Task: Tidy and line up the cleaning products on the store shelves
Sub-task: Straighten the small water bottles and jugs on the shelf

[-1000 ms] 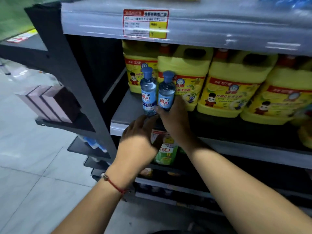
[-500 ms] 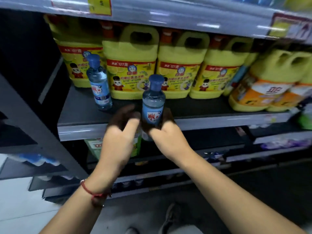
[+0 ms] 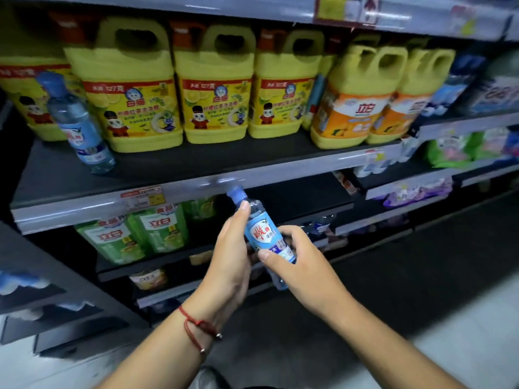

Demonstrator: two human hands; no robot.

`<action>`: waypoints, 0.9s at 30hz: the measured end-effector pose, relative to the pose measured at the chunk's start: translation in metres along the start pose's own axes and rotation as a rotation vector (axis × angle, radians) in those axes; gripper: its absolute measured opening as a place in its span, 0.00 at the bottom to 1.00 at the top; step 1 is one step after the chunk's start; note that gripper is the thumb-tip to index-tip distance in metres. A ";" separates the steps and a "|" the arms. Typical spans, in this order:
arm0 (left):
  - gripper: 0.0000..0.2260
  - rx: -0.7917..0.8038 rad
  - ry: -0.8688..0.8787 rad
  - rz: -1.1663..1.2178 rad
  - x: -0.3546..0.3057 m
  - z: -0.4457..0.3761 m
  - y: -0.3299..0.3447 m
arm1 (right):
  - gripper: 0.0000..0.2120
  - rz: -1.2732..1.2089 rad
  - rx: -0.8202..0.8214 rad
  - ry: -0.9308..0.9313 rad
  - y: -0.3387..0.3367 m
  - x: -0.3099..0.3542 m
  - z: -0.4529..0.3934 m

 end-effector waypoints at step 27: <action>0.26 0.629 0.375 -1.172 0.196 0.073 0.314 | 0.19 -1.020 -0.585 0.311 -0.213 -0.179 0.215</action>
Point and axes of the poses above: each hand's wrist, its own z-axis away from the middle knuckle, its own y-axis out of the palm, x = y × z, the point moved 4 cm from there along -z, towards the middle knuckle, and after that the axes turned 7 degrees about -y, right-handed, at the moved point
